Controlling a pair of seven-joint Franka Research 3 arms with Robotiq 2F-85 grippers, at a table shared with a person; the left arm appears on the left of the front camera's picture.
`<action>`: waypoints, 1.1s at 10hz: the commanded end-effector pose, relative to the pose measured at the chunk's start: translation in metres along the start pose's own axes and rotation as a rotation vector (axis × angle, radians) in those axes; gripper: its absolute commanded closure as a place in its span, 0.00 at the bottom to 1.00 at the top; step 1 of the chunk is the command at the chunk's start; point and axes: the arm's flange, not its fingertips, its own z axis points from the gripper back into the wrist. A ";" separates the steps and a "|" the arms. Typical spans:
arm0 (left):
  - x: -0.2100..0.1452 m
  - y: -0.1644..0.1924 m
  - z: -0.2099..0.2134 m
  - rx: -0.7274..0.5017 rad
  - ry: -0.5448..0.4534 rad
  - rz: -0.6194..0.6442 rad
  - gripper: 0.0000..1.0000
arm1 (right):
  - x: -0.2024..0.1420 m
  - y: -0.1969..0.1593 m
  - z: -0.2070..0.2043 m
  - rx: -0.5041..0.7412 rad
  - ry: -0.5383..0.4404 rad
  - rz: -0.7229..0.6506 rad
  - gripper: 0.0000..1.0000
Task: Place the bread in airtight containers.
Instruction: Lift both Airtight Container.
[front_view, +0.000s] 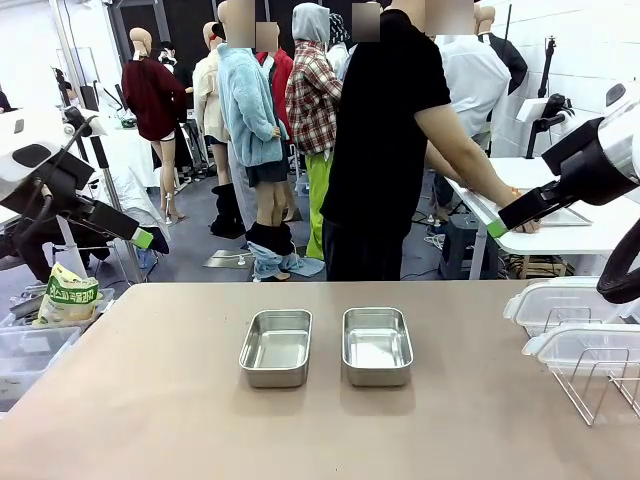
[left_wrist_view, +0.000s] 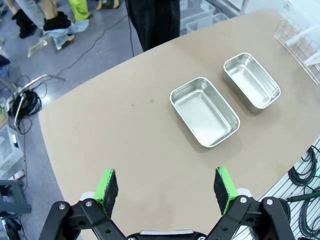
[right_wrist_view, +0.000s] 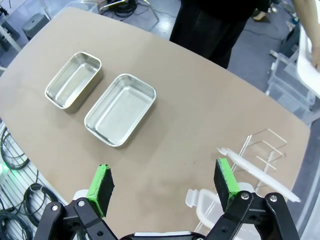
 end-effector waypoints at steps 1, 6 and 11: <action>0.000 0.000 0.001 -0.005 -0.004 -0.007 0.00 | 0.001 0.000 -0.002 0.007 -0.007 0.003 0.00; 0.000 0.000 0.001 -0.005 -0.004 -0.007 0.00 | 0.001 0.000 -0.002 0.007 -0.007 0.003 0.00; 0.000 0.000 0.001 -0.005 -0.004 -0.007 0.00 | 0.001 0.000 -0.002 0.007 -0.007 0.003 0.00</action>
